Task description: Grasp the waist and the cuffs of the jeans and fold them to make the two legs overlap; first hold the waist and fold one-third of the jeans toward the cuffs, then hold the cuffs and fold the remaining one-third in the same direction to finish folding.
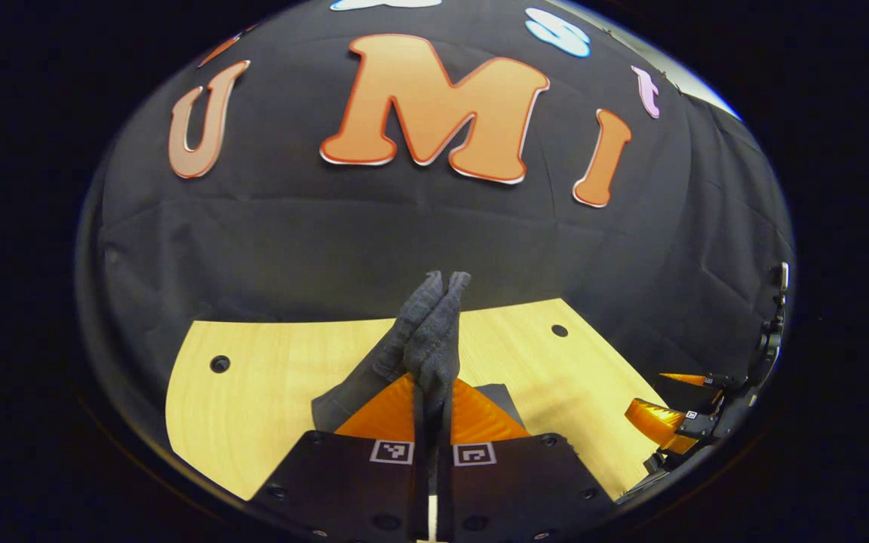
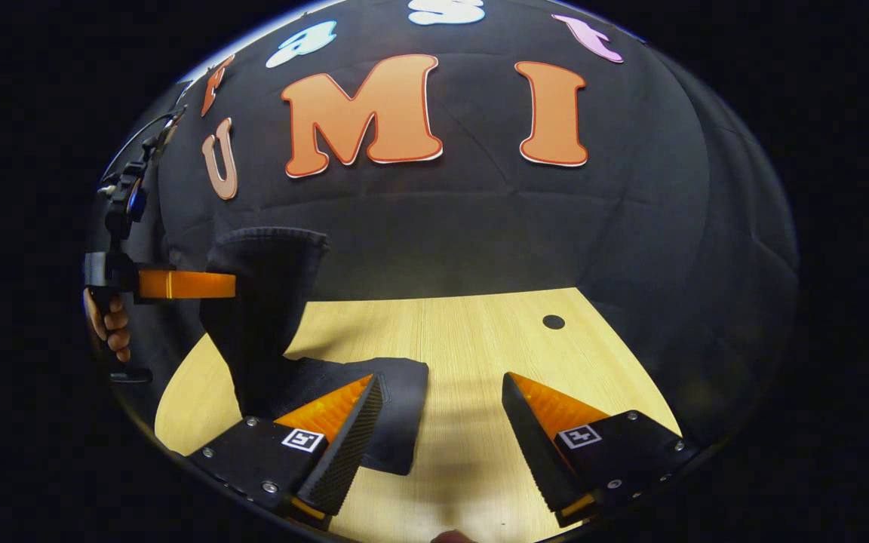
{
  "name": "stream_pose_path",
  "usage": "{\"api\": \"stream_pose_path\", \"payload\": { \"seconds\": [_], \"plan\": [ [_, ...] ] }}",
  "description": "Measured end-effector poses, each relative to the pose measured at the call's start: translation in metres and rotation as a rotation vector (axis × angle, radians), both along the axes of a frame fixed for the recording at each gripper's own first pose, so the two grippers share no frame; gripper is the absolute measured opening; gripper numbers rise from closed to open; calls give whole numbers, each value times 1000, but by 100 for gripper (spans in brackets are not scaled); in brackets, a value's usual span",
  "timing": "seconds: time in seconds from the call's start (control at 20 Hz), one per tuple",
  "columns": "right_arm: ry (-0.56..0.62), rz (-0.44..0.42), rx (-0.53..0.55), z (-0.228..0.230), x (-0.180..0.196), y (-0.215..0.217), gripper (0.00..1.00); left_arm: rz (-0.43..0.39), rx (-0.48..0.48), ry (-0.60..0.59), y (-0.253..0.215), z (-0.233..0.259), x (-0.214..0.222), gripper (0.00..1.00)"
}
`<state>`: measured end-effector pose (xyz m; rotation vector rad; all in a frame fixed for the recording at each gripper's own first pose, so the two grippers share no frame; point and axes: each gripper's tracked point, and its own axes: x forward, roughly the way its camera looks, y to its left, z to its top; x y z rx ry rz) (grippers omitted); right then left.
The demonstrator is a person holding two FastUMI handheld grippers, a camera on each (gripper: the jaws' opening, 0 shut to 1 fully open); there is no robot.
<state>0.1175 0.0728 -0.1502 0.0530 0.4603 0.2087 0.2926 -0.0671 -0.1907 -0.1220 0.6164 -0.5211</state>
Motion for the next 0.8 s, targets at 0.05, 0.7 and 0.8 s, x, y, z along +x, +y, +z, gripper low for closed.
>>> {"api": "stream_pose_path", "payload": {
  "seconds": [0.05,0.7,0.8],
  "plan": [
    [3,6,0,-2,2,-2,97,-10,4,13,-13,-6,-1,5],
    [22,67,7,-15,22,-24,97,-166,192,170,-104,-85,-55,20],
    [17,72,11,-13,24,-24,97,-176,130,190,-107,-82,-66,24]
  ]
}}
